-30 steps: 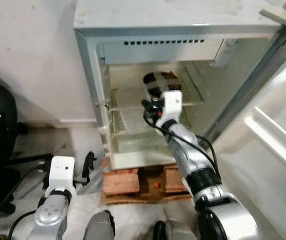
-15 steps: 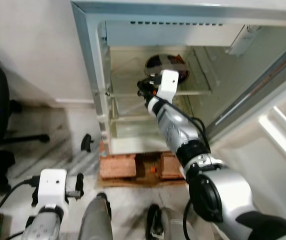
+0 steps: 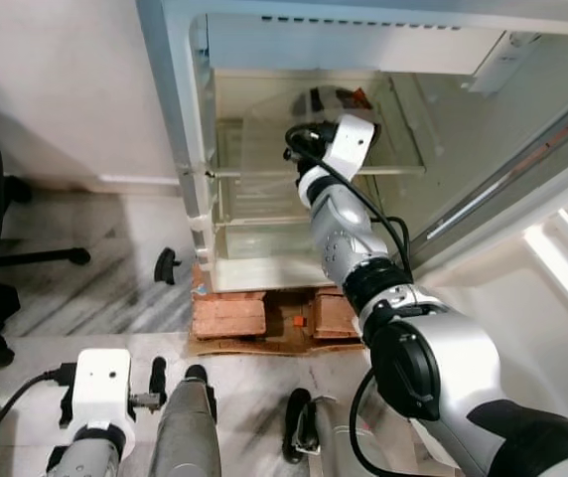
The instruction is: Restocking fridge
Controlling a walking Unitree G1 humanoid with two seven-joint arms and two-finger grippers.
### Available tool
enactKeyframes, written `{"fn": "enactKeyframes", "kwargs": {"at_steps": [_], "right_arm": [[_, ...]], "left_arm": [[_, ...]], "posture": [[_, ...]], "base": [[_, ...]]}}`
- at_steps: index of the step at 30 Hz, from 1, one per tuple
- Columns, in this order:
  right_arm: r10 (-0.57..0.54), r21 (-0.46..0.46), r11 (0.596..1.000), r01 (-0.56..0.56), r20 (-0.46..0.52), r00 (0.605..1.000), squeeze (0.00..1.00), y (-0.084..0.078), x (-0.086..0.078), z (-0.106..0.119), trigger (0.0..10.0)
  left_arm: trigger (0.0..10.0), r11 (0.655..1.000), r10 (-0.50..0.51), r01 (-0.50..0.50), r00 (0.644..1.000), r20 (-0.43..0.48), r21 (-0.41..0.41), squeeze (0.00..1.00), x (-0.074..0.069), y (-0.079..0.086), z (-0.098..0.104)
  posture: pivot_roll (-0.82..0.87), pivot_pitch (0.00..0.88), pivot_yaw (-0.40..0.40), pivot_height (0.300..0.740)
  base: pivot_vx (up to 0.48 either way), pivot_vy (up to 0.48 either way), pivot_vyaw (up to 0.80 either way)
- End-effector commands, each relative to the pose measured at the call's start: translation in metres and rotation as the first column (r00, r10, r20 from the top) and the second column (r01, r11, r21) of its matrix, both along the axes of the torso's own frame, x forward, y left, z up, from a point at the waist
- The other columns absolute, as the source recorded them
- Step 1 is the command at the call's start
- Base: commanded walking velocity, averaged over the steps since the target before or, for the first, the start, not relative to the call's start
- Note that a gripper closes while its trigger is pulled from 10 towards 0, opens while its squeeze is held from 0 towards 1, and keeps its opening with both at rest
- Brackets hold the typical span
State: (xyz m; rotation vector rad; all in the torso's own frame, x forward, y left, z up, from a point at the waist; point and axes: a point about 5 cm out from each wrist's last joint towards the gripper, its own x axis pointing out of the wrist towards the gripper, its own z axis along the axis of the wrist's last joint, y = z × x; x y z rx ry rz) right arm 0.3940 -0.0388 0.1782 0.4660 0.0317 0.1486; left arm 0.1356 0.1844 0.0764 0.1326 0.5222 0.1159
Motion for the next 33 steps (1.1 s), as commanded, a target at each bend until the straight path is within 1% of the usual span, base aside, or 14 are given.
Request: {"fn": "enactKeyframes", "kwargs": {"at_steps": [1, 2, 3, 5, 6, 9, 10, 16, 23, 24, 25, 27, 28, 33], "right_arm": [[0.038, 0.076, 0.997, -0.03, -0.108, 0.993, 0.0, 0.03, -0.012, -0.015, 10.0], [0.045, 0.124, 0.992, -0.031, -0.117, 0.992, 0.0, 0.037, -0.013, -0.01, 10.0], [0.052, 0.142, 0.989, -0.036, -0.115, 0.992, 0.0, 0.042, -0.013, -0.007, 10.0], [0.054, 0.142, 0.989, -0.038, -0.112, 0.992, 0.0, 0.043, -0.013, -0.006, 10.0], [0.08, 0.169, 0.984, -0.062, -0.106, 0.991, 0.0, 0.051, -0.015, -0.001, 10.0], [0.131, 0.221, 0.97, -0.103, -0.115, 0.985, 0.0, 0.063, -0.019, 0.001, 10.0], [0.163, 0.235, 0.963, -0.132, -0.117, 0.98, 0.0, 0.071, -0.022, 0.001, 10.0], [0.245, 0.229, 0.948, -0.22, -0.087, 0.965, 0.0, 0.09, -0.03, 0.004, 10.0], [0.295, 0.241, 0.933, -0.269, -0.082, 0.952, 0.0, 0.098, -0.034, 0.005, 10.0], [0.309, 0.242, 0.928, -0.283, -0.076, 0.948, 0.15, 0.1, -0.035, 0.005, 10.0], [0.32, 0.234, 0.926, -0.296, -0.068, 0.945, 0.47, 0.101, -0.036, 0.006, 10.0], [0.341, 0.233, 0.918, -0.32, -0.057, 0.938, 0.46, 0.104, -0.037, 0.007, 10.0], [0.349, 0.228, 0.917, -0.328, -0.059, 0.935, 1.0, 0.106, -0.038, 0.006, 10.0], [0.363, 0.21, 0.914, -0.346, -0.046, 0.931, 1.0, 0.108, -0.039, 0.007, 10.0]], "left_arm": [[10.0, 1.0, 0.006, -0.006, 1.0, -0.026, -0.004, 0.0, -0.006, -0.003, 0.0], [10.0, 1.0, 0.014, -0.014, 1.0, -0.027, -0.009, 0.0, -0.008, -0.003, 0.003], [10.0, 1.0, 0.018, -0.018, 1.0, -0.025, -0.012, 0.0, -0.01, -0.004, 0.005], [10.0, 1.0, 0.019, -0.019, 1.0, -0.025, -0.012, 0.0, -0.011, -0.004, 0.006], [10.0, 1.0, 0.025, -0.025, 0.999, -0.023, -0.014, 0.0, -0.011, -0.004, 0.007], [10.0, 0.999, 0.031, -0.032, 0.999, -0.021, -0.015, 0.0, -0.011, -0.005, 0.008], [10.0, 0.999, 0.035, -0.035, 0.999, -0.019, -0.015, 0.0, -0.011, -0.005, 0.009], [10.0, 0.999, 0.049, -0.05, 0.999, -0.023, -0.017, 0.0, -0.013, -0.006, 0.01], [10.0, 0.998, 0.055, -0.055, 0.998, -0.027, -0.019, 0.0, -0.014, -0.009, 0.01], [10.0, 0.998, 0.055, -0.055, 0.998, -0.027, -0.018, 0.0, -0.014, -0.009, 0.01], [10.0, 0.998, 0.055, -0.055, 0.998, -0.028, -0.018, 0.0, -0.013, -0.009, 0.01], [10.0, 0.998, 0.053, -0.054, 0.998, -0.029, -0.018, 0.0, -0.013, -0.01, 0.01], [10.0, 0.998, 0.053, -0.053, 0.998, -0.028, -0.017, 0.0, -0.012, -0.01, 0.01], [10.0, 0.998, 0.058, -0.059, 0.998, -0.029, -0.014, 0.0, -0.011, -0.009, 0.009]], "posture": [[0.44, 0.373, -0.146, 0.74], [0.44, 0.381, -0.149, 0.74], [0.45, 0.386, -0.153, 0.74], [0.45, 0.386, -0.153, 0.74], [0.45, 0.395, -0.16, 0.74], [0.45, 0.4, -0.165, 0.74], [0.45, 0.407, -0.17, 0.74], [0.45, 0.415, -0.178, 0.74], [0.45, 0.42, -0.182, 0.74], [0.45, 0.419, -0.183, 0.74], [0.45, 0.419, -0.183, 0.74], [0.45, 0.421, -0.184, 0.74], [0.45, 0.42, -0.186, 0.74], [0.44, 0.415, -0.191, 0.74]], "base": [[0.0, 0.0, 0.0], [0.0, 0.0, 0.0], [0.0, 0.0, 0.0], [0.0, 0.0, 0.0], [0.0, 0.0, 0.0], [0.0, 0.0, 0.0], [0.0, 0.0, 0.0], [0.0, 0.0, 0.0], [0.0, 0.0, 0.0], [0.0, 0.0, 0.0], [0.0, 0.0, 0.0], [0.0, 0.0, 0.0], [0.0, 0.0, 0.0], [0.0, 0.0, 0.0]]}}
